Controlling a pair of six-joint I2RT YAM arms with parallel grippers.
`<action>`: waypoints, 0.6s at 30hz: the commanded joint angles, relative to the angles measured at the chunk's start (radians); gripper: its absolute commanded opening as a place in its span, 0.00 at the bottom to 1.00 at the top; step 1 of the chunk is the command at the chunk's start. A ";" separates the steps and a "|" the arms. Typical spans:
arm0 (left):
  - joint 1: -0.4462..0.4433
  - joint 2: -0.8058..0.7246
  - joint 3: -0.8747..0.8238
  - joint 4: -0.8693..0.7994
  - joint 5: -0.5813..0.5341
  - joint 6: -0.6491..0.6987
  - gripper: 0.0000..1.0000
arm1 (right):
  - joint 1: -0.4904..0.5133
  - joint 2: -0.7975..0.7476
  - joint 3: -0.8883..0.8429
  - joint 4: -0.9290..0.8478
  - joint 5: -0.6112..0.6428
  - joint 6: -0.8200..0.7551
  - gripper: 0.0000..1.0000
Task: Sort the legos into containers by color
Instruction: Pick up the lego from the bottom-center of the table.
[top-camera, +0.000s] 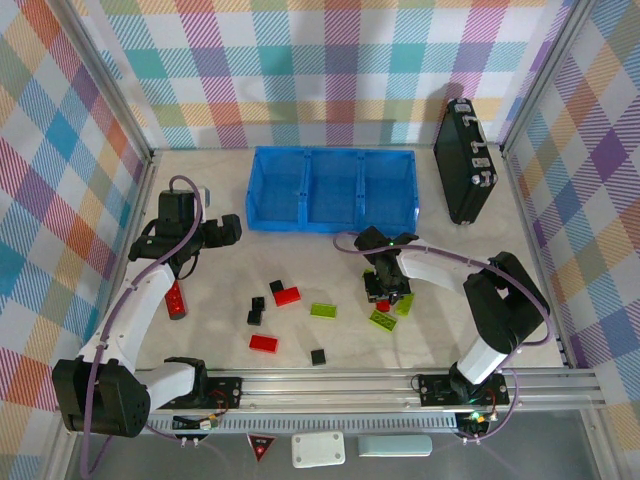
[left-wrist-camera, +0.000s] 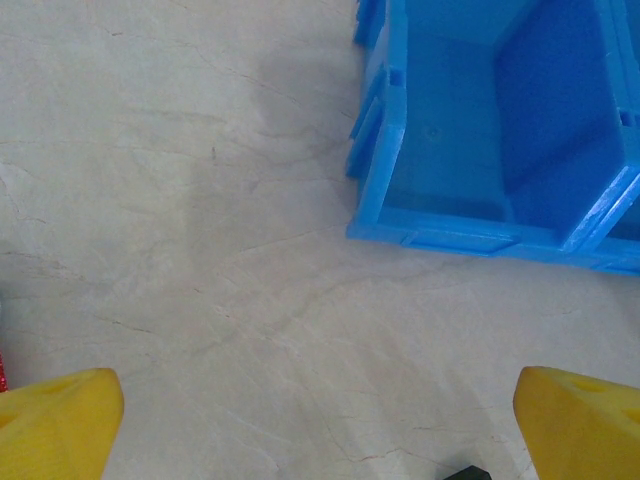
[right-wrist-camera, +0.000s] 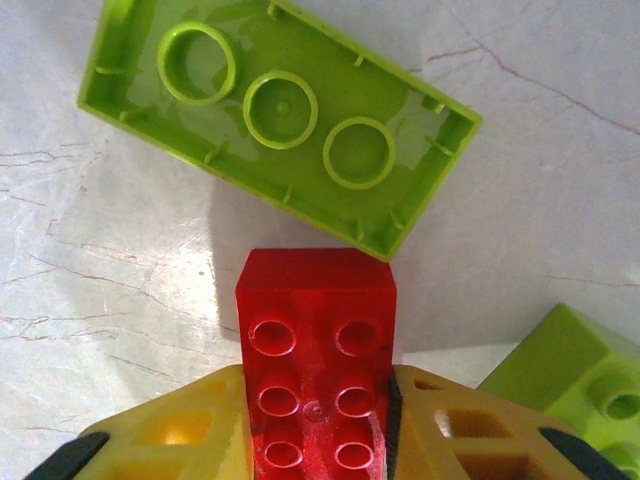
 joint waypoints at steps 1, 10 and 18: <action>0.014 -0.011 -0.007 0.005 0.007 0.009 1.00 | 0.001 -0.032 0.034 -0.043 0.011 -0.004 0.34; 0.014 -0.020 -0.010 0.003 0.001 0.011 1.00 | -0.055 -0.060 0.145 -0.107 -0.014 -0.024 0.34; 0.014 -0.022 -0.009 -0.001 -0.007 0.011 1.00 | -0.182 -0.026 0.318 -0.173 -0.023 -0.109 0.34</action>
